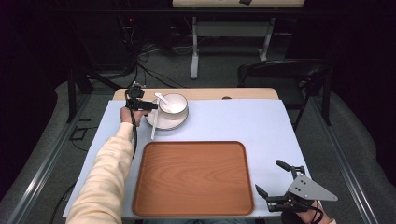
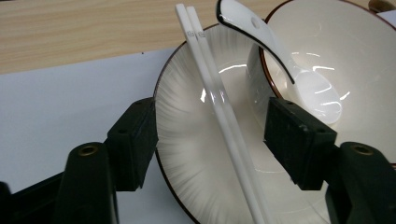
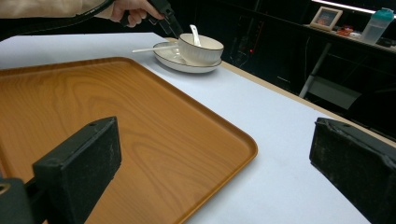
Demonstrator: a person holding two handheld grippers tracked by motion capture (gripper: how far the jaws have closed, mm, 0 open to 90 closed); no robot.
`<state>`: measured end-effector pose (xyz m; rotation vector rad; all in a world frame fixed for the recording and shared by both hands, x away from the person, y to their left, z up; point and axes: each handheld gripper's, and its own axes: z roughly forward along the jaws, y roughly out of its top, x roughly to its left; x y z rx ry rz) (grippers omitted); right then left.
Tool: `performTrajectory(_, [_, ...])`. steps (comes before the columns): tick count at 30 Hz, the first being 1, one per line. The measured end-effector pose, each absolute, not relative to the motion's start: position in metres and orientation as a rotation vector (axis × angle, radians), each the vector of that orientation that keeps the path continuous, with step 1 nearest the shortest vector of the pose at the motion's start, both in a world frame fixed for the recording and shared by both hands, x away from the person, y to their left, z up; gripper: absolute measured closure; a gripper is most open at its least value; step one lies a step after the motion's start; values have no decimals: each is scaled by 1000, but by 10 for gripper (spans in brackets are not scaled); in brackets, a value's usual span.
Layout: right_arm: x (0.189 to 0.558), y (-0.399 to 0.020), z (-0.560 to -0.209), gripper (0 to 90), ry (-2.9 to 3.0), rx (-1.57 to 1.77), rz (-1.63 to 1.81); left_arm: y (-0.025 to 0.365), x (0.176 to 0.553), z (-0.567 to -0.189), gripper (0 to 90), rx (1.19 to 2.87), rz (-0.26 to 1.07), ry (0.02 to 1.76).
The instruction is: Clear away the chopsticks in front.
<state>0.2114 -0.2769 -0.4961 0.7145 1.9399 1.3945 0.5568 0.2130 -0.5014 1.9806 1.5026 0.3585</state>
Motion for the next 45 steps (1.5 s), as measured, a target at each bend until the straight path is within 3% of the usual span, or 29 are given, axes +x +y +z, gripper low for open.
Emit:
performTrajectory(8, [212, -277, -496, 16, 1941, 719, 1394, 215, 562, -513, 466, 1947, 361, 1560])
performTrajectory(34, [212, -277, -496, 16, 1942, 723, 1390, 210, 567, -529, 673, 1940, 324, 1622])
performTrajectory(42, [212, -277, -496, 16, 1943, 724, 1389, 211, 568, -534, 830, 1944, 328, 1661])
performTrajectory(45, [212, -277, -496, 16, 1943, 725, 1388, 212, 567, -534, 839, 1926, 325, 1667])
